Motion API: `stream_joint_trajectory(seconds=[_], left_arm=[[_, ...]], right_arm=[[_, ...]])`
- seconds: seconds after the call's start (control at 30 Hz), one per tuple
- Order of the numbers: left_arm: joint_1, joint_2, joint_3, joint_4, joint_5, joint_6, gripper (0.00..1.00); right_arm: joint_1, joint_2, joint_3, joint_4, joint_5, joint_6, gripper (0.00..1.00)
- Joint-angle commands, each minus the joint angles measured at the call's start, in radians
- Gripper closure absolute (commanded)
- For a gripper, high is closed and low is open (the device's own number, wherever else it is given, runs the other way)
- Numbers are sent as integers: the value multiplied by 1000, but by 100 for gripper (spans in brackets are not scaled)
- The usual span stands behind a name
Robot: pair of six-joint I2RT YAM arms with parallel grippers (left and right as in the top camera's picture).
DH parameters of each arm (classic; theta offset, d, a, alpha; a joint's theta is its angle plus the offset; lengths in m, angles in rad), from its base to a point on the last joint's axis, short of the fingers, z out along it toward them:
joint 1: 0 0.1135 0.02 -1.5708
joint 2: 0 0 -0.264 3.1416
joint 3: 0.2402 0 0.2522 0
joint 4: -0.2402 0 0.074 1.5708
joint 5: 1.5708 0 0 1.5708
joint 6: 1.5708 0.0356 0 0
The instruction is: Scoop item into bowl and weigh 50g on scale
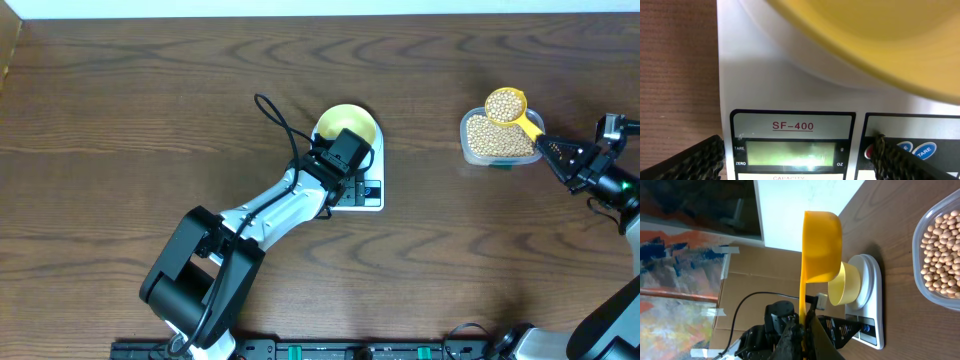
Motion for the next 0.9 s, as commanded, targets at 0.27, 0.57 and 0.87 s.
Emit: stream_joint_trajectory(seconds=[0.27, 0.57, 0.87], left_arm=[[0, 44, -8, 3, 2, -6, 5], [0, 53, -8, -36, -48, -6, 5], [0, 99, -8, -36, -43, -10, 5]], right_arm=[[0, 5, -4, 6, -40, 0, 99], [0, 5, -4, 6, -40, 0, 99], [-3, 5, -4, 6, -40, 0, 99]])
